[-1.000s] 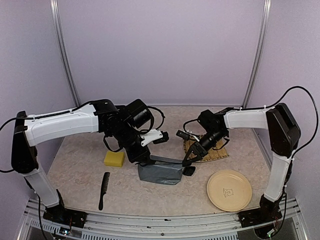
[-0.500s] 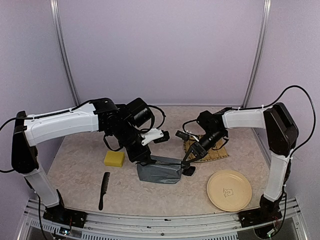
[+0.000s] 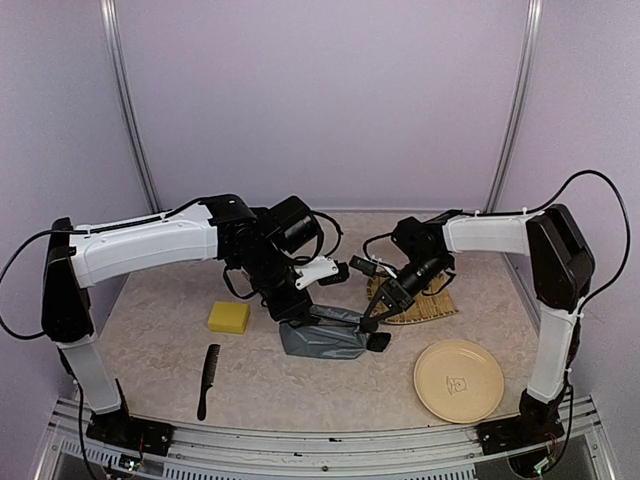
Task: Sort the hair-cutting tools
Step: Hold the kit bag at the center of the board, then place the thinning scissors in the kit bag.
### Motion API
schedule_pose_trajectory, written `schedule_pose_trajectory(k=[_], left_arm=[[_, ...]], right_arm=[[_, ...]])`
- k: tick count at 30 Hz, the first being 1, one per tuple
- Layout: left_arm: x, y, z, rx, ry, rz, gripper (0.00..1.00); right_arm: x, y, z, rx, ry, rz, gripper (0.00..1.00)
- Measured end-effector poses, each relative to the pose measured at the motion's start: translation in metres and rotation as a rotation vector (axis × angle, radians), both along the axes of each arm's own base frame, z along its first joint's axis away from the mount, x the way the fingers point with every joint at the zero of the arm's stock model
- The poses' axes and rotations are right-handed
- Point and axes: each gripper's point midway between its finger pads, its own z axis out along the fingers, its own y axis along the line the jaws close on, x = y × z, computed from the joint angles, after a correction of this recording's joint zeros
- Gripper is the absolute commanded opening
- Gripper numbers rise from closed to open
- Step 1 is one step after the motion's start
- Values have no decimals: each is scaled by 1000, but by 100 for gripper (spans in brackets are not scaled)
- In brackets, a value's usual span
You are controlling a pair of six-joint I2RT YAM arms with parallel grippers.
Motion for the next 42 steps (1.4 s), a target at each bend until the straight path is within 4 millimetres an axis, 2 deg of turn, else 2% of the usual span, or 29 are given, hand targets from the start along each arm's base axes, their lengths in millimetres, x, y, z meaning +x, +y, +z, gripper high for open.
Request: schedule_pose_trajectory(k=[4, 9, 18, 26, 30, 34, 42], left_arm=[[9, -6, -1, 24, -22, -11, 0], [11, -4, 0, 46, -50, -23, 0], [13, 18, 10, 56, -82, 11, 0], [17, 23, 9, 62, -86, 23, 0], [18, 27, 6, 66, -85, 23, 0], [18, 28, -2, 76, -83, 3, 0], [31, 16, -14, 86, -151, -77, 4]], right_arm=[[-1, 1, -3, -6, 6, 8, 0], [1, 2, -3, -3, 1, 12, 0], [8, 9, 4, 13, -30, 27, 2], [11, 12, -4, -3, -25, 31, 4], [15, 12, -5, -9, -36, 30, 7], [17, 13, -4, -10, -46, 30, 4], [19, 15, -4, -6, -45, 39, 3]])
